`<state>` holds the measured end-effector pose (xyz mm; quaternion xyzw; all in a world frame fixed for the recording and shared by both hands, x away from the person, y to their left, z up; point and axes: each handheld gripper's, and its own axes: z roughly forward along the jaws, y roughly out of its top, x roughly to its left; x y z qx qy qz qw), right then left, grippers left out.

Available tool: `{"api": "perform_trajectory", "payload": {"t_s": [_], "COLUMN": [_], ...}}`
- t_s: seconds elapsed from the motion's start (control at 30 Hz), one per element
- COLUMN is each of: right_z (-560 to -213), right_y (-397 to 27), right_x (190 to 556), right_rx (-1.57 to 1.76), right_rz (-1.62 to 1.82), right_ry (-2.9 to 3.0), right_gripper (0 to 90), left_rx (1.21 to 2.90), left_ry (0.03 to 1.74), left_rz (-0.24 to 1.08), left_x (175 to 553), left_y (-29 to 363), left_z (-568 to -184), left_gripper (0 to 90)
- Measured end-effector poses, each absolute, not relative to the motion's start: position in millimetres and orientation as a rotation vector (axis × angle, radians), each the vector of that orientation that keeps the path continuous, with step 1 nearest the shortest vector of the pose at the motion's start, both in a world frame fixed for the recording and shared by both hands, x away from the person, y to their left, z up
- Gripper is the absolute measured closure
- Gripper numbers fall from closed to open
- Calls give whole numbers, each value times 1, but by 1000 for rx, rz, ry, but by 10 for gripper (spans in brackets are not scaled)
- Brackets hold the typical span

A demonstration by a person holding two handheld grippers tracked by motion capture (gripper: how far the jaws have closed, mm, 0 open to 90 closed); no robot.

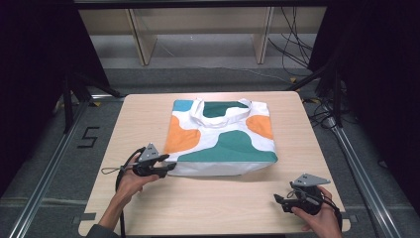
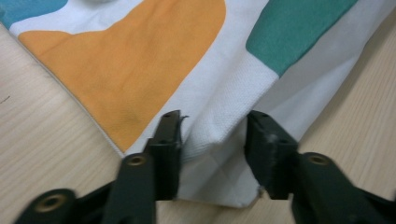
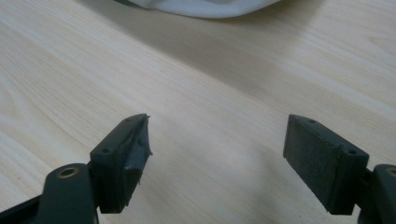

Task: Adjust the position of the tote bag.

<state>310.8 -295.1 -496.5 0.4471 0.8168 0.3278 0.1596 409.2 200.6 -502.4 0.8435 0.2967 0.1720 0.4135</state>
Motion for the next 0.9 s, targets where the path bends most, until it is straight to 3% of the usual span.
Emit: {"api": "perform_trajectory", "payload": {"t_s": [0.17,0.2,0.6,0.7,0.9], "right_z": [-497,-497,-495,-496,-494], "right_y": [-295,-296,-300,-301,-297], "right_x": [311,311,312,314,310], "right_rx": [1280,1262,1251,1240,1334], "right_rz": [943,934,950,957,958], "right_ry": [2336,2334,2363,2347,2308], "right_gripper": [249,250,262,312,308], "left_rx": [2149,2158,2191,2189,2186], "left_ry": [736,736,682,672,675], "left_rz": [462,472,313,287,286], "left_x": [405,404,368,362,353], "left_y": [195,194,152,140,123], "left_z": [-503,-503,-500,-499,-498], "left_gripper": [812,824,845,841,839]}}
